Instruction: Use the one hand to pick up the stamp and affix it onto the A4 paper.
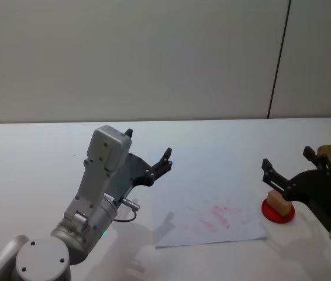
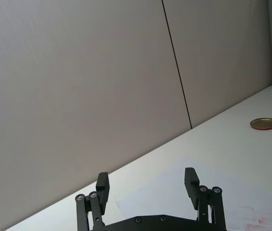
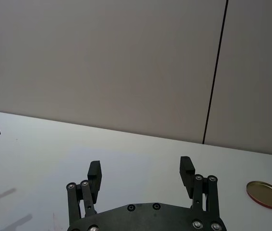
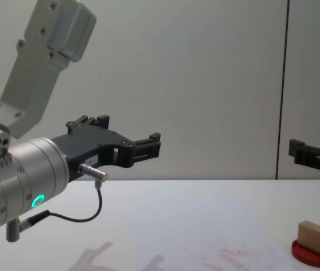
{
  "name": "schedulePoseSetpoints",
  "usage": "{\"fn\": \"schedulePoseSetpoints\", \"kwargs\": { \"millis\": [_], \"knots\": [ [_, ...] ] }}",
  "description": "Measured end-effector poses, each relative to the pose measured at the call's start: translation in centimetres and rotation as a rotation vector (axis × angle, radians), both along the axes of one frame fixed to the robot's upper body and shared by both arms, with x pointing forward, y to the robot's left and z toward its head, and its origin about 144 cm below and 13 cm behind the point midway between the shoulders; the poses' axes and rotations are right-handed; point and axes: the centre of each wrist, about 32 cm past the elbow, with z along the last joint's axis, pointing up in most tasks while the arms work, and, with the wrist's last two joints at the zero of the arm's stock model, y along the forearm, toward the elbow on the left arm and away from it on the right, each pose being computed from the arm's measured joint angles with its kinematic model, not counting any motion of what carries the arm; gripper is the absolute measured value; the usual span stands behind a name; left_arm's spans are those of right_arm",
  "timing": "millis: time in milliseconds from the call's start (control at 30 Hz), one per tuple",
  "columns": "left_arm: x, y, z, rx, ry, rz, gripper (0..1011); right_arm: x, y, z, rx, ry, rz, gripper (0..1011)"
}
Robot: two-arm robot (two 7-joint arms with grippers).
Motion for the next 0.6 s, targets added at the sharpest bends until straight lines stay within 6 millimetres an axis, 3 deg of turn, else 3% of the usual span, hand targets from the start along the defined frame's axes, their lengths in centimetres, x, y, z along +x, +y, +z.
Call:
{"fn": "schedulePoseSetpoints", "kwargs": {
  "millis": [600],
  "knots": [
    [0.00, 0.00, 0.00, 0.000, 0.000, 0.000, 993, 0.00, 0.00, 0.00, -0.001, 0.000, 0.000, 1001]
  ]
}}
